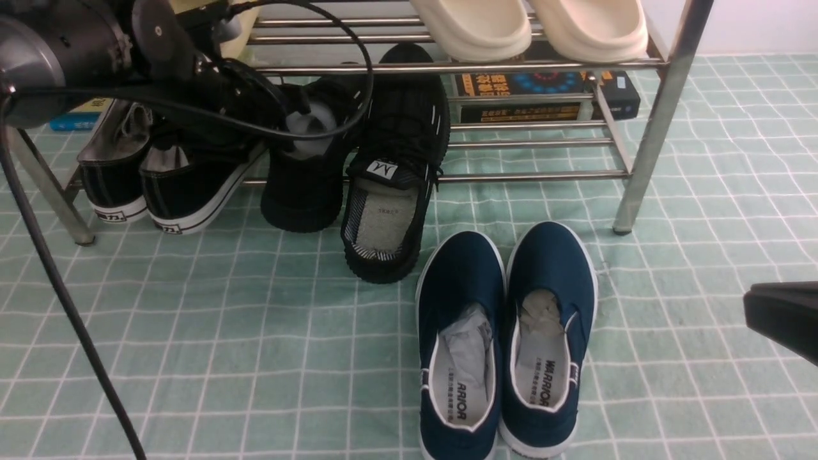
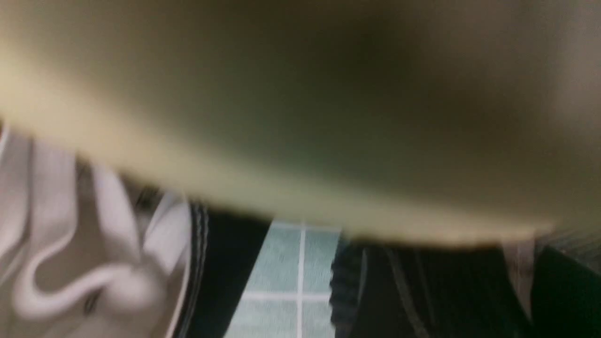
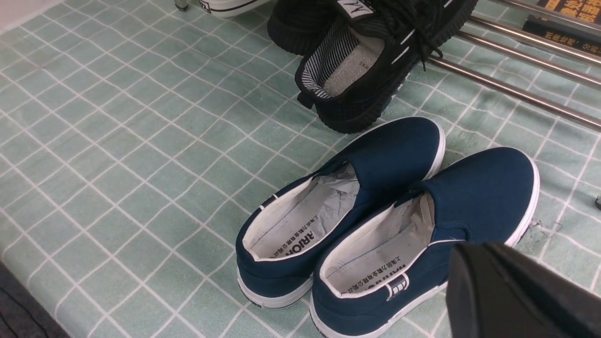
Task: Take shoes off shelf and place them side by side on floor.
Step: 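Grasp a shoe standing on the lower shelf of the shoe rack with the left gripper, then set the held shoe down on the floor in front of the rack with the left gripper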
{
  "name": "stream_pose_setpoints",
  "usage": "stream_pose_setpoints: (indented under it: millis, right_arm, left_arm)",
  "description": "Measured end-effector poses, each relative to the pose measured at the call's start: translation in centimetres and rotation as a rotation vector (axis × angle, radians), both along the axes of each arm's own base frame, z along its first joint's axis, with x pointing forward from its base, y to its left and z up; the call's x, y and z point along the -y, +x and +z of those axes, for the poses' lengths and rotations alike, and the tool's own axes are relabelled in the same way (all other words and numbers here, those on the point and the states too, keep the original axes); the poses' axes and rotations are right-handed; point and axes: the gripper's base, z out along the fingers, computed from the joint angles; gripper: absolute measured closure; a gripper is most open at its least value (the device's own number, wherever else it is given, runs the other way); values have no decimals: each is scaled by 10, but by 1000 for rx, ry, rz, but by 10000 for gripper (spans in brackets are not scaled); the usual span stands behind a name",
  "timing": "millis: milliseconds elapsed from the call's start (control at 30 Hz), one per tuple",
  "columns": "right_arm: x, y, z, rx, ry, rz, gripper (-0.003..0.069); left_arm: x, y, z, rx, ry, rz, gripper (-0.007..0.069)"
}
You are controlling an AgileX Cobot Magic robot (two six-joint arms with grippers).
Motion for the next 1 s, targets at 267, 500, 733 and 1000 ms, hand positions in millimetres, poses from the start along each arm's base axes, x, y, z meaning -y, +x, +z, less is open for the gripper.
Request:
stream_pose_setpoints:
  millis: [267, 500, 733, 1000]
  right_arm:
    - [0, 0, 0, 0, 0, 0, 632]
    - [0, 0, 0, 3, -2, -1, 631]
    - [0, 0, 0, 2, -1, -1, 631]
    - [0, 0, 0, 2, -1, -1, 631]
  left_arm:
    - [4, 13, -7, 56, -60, 25, 253]
    - [5, 13, -8, 48, -80, 29, 527]
    - [5, 9, -6, 21, -74, 20, 610]
    - [4, -16, 18, -67, -91, 2, 610]
